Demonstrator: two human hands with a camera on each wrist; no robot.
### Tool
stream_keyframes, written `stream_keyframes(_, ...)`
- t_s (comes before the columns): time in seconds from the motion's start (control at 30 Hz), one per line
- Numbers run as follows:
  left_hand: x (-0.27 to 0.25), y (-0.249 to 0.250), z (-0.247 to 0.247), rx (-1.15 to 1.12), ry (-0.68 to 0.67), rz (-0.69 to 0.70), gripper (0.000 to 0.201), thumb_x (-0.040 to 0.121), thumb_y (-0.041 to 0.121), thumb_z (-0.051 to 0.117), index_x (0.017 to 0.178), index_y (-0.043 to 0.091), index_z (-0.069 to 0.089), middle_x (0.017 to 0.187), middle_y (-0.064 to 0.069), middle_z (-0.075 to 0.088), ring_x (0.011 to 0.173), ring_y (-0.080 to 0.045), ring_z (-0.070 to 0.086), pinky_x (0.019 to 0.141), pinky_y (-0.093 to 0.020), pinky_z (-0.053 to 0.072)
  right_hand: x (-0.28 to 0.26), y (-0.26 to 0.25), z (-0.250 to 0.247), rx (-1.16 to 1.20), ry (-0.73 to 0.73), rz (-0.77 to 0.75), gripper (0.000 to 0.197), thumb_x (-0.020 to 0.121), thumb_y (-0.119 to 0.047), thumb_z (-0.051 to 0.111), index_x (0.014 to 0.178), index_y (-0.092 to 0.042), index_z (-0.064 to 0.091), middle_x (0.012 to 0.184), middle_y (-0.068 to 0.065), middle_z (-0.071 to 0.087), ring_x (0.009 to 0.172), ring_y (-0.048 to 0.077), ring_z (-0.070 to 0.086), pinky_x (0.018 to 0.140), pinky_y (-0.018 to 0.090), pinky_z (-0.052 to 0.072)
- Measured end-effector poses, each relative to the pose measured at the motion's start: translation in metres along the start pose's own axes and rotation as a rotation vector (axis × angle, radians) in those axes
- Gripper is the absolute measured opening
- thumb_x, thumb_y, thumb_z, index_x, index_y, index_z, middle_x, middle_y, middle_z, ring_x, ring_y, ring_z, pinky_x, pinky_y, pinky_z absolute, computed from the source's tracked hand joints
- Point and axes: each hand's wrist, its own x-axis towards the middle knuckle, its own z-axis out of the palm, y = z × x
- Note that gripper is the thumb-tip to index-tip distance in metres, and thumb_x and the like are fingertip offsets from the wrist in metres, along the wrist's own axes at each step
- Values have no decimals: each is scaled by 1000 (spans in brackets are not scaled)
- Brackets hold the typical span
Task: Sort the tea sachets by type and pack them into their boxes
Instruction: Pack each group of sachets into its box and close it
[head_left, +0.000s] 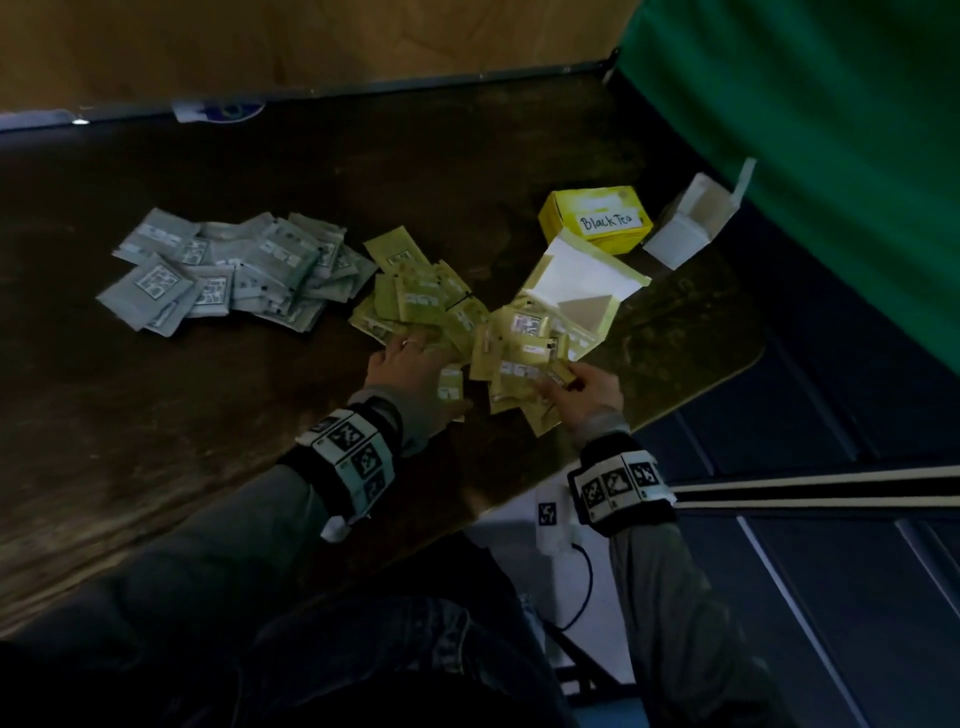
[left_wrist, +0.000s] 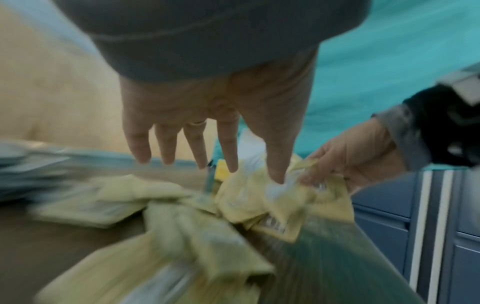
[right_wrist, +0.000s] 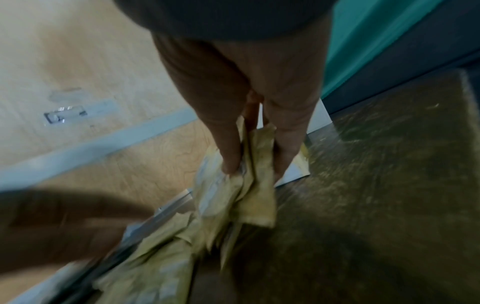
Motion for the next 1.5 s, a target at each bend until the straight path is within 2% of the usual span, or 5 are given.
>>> stream_keyframes(0.3,2,33,2,-331,-18,58,66,88,46,56,142,18,32,147,-7,34,132,-26,39,101,-38,39,-17,4,-11,171,231,-83,32,81,-27,72,110,-16,69,101,6,71,92,20,65,86,32,53)
stream_keyframes(0.57,-1,45,0,-1096,147,58,40,85,39,63,117,17,58,108,0,64,97,-16,61,82,-31,50,-34,-21,-3,790,-251,67,12,91,-16,57,95,-7,63,95,13,66,84,27,66,77,43,57)
stream_keyframes(1.13,-8,37,-17,-1736,55,-101,36,89,-3,51,121,12,44,97,-14,60,76,-26,64,55,-32,57,-40,-38,21,-68,-233,-864,76,63,-27,84,131,-15,52,138,8,43,126,23,40,97,21,43)
stream_keyframes(1.3,-15,27,-26,-2002,-308,-128,54,95,52,28,103,8,60,94,-12,69,86,-25,64,67,-34,57,-41,-42,20,35,-146,-897,45,67,-25,81,109,-15,71,114,2,66,109,23,55,89,35,47)
stream_keyframes(1.5,-12,11,-17,-1621,-14,-261,25,96,15,47,116,24,36,90,-10,53,61,-21,56,49,-31,51,-39,-39,15,-51,-423,-614,56,64,-32,84,116,-21,66,125,-4,58,114,11,51,93,29,43)
